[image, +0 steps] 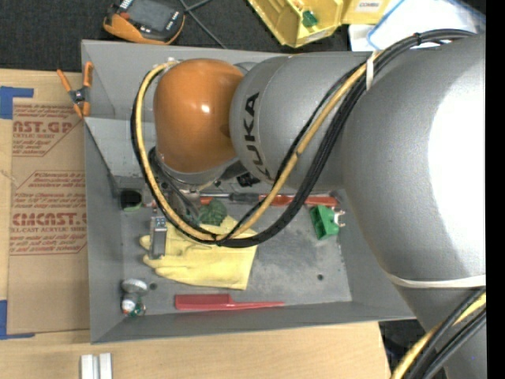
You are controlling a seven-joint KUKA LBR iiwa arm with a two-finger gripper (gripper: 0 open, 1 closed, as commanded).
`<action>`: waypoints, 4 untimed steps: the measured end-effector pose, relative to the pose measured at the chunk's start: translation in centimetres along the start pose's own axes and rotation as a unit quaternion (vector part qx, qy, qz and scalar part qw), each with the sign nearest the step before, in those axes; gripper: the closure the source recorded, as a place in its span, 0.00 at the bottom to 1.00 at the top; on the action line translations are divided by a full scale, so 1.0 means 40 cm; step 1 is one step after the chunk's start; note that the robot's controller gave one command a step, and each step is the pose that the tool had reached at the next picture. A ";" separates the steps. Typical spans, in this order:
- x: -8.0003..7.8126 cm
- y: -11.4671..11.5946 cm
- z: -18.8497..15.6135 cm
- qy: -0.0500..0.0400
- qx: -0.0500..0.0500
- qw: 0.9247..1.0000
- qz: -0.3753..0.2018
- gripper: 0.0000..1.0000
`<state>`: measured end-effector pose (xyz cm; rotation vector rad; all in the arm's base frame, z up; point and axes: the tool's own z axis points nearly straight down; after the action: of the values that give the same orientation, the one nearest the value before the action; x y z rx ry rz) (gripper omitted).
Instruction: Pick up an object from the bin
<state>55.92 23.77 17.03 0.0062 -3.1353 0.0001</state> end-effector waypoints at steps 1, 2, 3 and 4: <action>-0.006 -0.004 -0.013 -0.004 -0.001 1.000 0.002 0.00; 0.030 -0.211 0.257 -0.001 0.000 1.000 -0.007 0.00; 0.046 -0.201 0.125 -0.012 -0.004 0.999 -0.049 0.00; 0.035 -0.205 0.241 -0.001 -0.001 1.000 -0.015 0.00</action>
Offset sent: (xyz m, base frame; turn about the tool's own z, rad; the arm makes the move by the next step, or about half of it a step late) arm -0.0114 -0.0825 -0.1003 -0.0164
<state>54.48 15.58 7.40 0.0519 -3.1369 -0.0045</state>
